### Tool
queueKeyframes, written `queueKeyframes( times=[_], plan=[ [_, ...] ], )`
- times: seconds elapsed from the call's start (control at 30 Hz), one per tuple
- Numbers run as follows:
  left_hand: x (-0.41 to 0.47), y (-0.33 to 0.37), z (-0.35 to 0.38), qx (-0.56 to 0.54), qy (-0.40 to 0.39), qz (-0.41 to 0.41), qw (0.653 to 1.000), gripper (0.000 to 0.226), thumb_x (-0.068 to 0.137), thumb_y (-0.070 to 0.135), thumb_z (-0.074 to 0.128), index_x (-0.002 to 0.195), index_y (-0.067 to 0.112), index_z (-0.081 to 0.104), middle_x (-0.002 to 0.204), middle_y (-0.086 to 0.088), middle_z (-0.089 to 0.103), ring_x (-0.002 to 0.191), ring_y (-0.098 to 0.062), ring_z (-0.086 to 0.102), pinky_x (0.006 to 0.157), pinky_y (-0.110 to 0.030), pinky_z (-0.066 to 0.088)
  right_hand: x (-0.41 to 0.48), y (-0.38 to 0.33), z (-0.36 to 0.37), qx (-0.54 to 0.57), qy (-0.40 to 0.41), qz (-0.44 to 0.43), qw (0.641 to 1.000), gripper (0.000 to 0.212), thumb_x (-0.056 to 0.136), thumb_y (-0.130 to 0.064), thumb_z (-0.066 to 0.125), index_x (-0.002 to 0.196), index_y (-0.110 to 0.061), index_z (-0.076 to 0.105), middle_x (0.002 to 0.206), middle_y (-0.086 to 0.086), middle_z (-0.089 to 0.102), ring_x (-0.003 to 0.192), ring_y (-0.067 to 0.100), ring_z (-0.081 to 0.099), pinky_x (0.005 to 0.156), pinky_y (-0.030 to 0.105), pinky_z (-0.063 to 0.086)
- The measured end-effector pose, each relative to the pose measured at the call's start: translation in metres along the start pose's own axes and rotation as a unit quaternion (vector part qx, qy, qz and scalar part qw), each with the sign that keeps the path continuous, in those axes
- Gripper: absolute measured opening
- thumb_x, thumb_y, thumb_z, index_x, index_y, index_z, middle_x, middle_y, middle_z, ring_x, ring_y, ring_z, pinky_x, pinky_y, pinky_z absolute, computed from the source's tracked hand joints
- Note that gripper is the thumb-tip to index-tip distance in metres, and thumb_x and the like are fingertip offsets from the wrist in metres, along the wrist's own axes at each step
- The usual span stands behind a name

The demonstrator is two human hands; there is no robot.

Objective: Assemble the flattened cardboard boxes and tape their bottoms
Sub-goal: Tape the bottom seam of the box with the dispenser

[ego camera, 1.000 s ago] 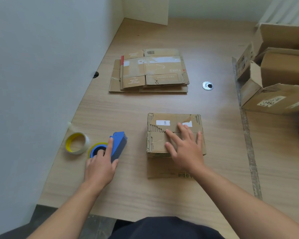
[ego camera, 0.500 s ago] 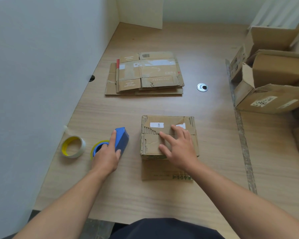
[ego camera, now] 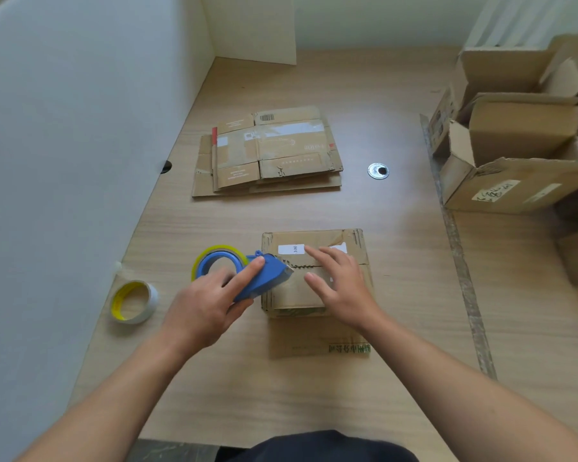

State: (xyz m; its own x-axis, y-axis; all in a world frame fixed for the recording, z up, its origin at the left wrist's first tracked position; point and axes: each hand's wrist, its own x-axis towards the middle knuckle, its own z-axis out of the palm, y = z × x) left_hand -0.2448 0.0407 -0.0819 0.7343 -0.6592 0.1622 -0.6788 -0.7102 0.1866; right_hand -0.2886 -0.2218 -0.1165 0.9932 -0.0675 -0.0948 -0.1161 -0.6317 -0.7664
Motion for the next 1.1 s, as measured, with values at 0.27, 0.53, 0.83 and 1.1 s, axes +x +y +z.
queueKeyframes(
  times=[0.27,0.53,0.83,1.1],
  plan=[
    [0.018,0.012,0.0,-0.049,-0.065,0.08,0.993,0.066,0.092,0.043,0.048,0.153,0.036,0.024,0.092,0.002,0.06,0.068,-0.022,0.057,0.047,-0.032,0.048,-0.001,0.001,-0.019,0.107,-0.053,-0.001,0.993,0.039,0.1,-0.032,0.058,0.134,-0.049,0.049,0.141,-0.004,0.048,0.135,0.016,0.038,0.113,0.035,0.033],
    [0.029,0.016,-0.001,-0.085,-0.107,0.087,0.987,0.069,0.091,0.049,0.043,0.151,0.051,0.009,0.102,0.003,0.061,0.077,-0.023,0.061,0.058,-0.038,0.054,-0.001,0.005,-0.012,0.149,0.002,0.031,0.988,0.013,0.097,-0.022,0.064,0.101,-0.017,0.076,0.123,-0.008,0.057,0.122,0.011,0.051,0.103,0.032,0.041],
    [0.052,0.02,0.01,-0.11,-0.144,0.073,0.981,0.087,0.09,0.039,0.063,0.144,0.064,-0.001,0.097,0.004,0.056,0.075,-0.022,0.056,0.066,-0.035,0.051,-0.002,0.013,-0.015,0.223,0.06,0.072,0.97,0.016,0.096,-0.015,0.064,0.085,-0.005,0.072,0.121,-0.015,0.059,0.11,-0.014,0.051,0.089,0.003,0.036],
    [0.063,0.02,0.016,-0.095,-0.172,0.059,0.979,0.086,0.089,0.043,0.061,0.143,0.067,-0.002,0.1,0.008,0.055,0.08,-0.019,0.056,0.069,-0.032,0.047,-0.002,0.04,-0.037,0.366,0.109,0.159,0.91,0.019,0.097,-0.013,0.059,0.079,-0.007,0.061,0.114,-0.005,0.066,0.107,0.013,0.065,0.093,0.031,0.053]
  ],
)
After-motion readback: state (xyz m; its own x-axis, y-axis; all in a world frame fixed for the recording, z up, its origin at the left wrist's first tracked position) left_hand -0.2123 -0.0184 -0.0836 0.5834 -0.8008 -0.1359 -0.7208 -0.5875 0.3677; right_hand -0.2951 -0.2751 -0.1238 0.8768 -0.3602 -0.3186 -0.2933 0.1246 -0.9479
